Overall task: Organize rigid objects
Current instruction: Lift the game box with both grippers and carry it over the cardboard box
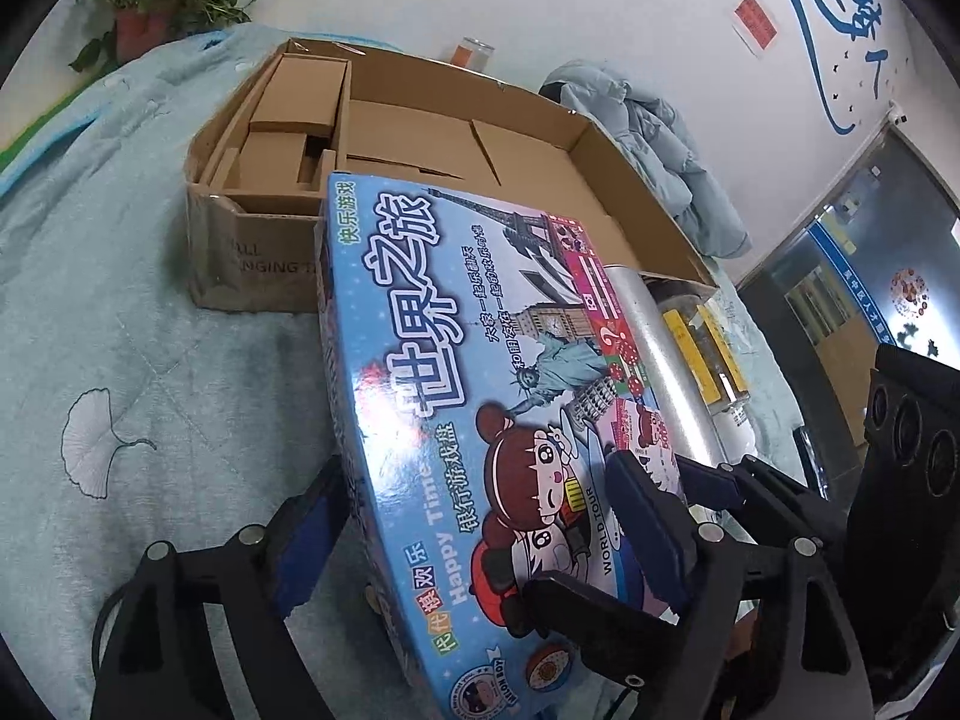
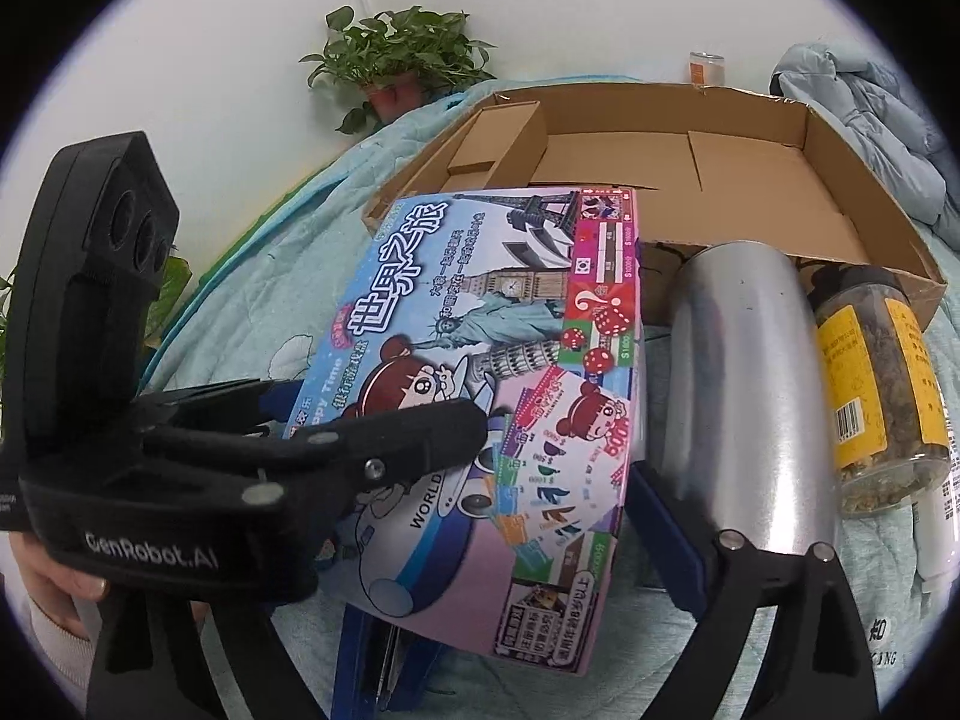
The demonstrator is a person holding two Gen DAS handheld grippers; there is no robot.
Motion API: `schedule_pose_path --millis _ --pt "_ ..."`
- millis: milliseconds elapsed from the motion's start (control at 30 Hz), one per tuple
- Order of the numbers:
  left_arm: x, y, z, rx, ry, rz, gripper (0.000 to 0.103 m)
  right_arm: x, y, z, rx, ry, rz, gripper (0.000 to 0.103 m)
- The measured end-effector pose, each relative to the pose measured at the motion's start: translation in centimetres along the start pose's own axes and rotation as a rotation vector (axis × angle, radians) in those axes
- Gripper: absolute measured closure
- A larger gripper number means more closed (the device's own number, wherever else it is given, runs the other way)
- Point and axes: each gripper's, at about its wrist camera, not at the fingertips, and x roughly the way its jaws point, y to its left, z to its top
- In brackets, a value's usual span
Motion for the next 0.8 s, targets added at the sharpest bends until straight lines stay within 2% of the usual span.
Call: schedule_pose_path --millis 33,200,367,467,800 --pt "-0.4 -0.1 0.0 -0.004 -0.017 0.013 0.023 0.0 0.0 0.0 0.009 -0.003 -0.004 0.010" --pt "-1.8 -1.5 -0.3 0.033 -0.083 0.046 0.028 0.2 0.0 0.2 0.030 -0.021 0.015 0.010" --pt "-4.5 -4.1 -0.2 0.108 -0.177 0.073 0.028 -1.8 1.0 0.0 -0.024 -0.102 -0.036 0.011" --pt "-5.9 -5.3 0.2 0.124 -0.219 0.075 0.028 -2.9 1.0 0.4 -0.008 -0.145 -0.034 0.012" --pt "-8.9 -8.9 3.9 0.175 -0.308 0.063 0.028 -5.9 1.6 3.6 -0.045 -0.261 -0.107 0.014"
